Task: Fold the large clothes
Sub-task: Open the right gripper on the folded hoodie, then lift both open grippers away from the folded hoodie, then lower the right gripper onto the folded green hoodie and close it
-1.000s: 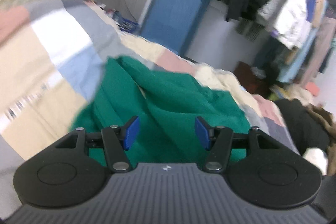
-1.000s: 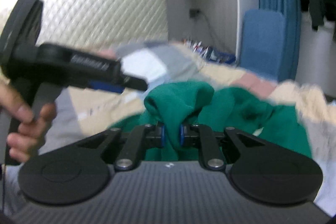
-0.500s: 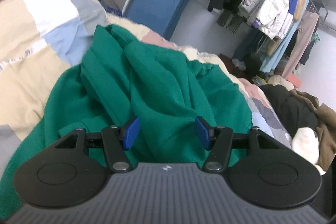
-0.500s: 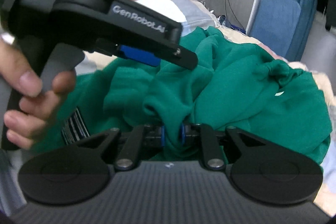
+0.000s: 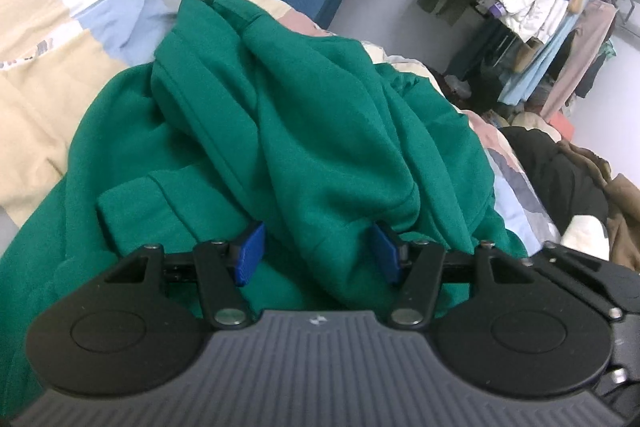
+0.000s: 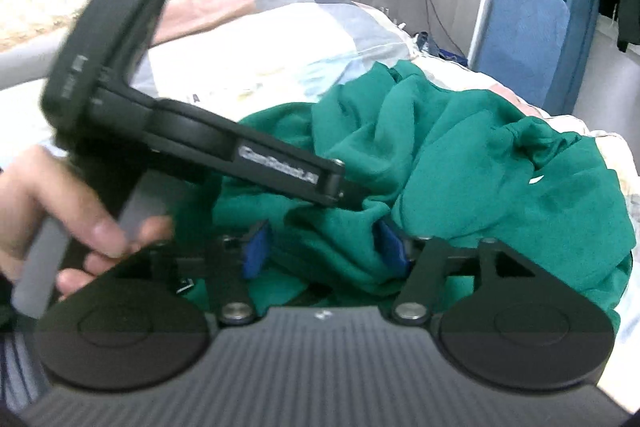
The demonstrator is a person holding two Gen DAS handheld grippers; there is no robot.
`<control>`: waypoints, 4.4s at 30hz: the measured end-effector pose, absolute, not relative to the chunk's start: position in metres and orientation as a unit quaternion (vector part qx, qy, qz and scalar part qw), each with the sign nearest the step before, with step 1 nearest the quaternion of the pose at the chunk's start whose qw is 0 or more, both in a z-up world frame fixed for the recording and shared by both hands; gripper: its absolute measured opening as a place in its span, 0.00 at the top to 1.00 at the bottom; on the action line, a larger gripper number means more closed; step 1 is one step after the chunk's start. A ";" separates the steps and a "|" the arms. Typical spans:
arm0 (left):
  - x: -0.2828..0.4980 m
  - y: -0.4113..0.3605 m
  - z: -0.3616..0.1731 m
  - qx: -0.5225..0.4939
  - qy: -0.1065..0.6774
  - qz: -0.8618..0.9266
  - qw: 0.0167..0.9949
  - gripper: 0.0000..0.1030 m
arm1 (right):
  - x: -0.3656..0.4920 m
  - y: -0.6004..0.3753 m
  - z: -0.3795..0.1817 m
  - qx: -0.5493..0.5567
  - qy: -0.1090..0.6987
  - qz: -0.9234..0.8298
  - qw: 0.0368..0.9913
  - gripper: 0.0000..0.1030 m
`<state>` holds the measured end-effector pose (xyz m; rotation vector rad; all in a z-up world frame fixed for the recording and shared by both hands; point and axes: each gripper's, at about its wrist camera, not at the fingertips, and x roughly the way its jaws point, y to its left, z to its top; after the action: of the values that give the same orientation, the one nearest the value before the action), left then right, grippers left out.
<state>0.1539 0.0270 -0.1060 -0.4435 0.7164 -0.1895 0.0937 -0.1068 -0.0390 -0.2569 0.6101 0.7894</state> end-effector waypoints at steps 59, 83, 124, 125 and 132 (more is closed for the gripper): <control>0.102 0.080 -0.073 -0.243 0.364 0.060 0.897 0.37 | 0.122 -0.253 -0.028 0.159 0.434 0.138 0.876 0.35; 0.085 0.174 -0.102 -0.359 0.377 0.162 0.838 0.23 | 0.130 -0.275 -0.072 0.271 0.514 0.112 0.806 0.08; 0.098 0.133 -0.129 -0.355 0.428 0.023 0.831 0.16 | 0.112 -0.242 -0.099 0.288 0.606 0.200 0.714 0.18; 0.098 0.132 -0.129 -0.353 0.428 0.023 0.832 0.15 | 0.112 -0.239 -0.097 0.280 0.606 0.204 0.716 0.22; 0.089 0.134 -0.118 -0.399 0.390 -0.040 0.829 0.15 | 0.106 -0.260 -0.070 0.370 0.514 0.268 0.726 0.63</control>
<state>0.0890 0.1341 -0.1179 -0.8463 0.8273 -0.0845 0.1055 -0.2596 -0.0701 0.8156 1.1344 0.5916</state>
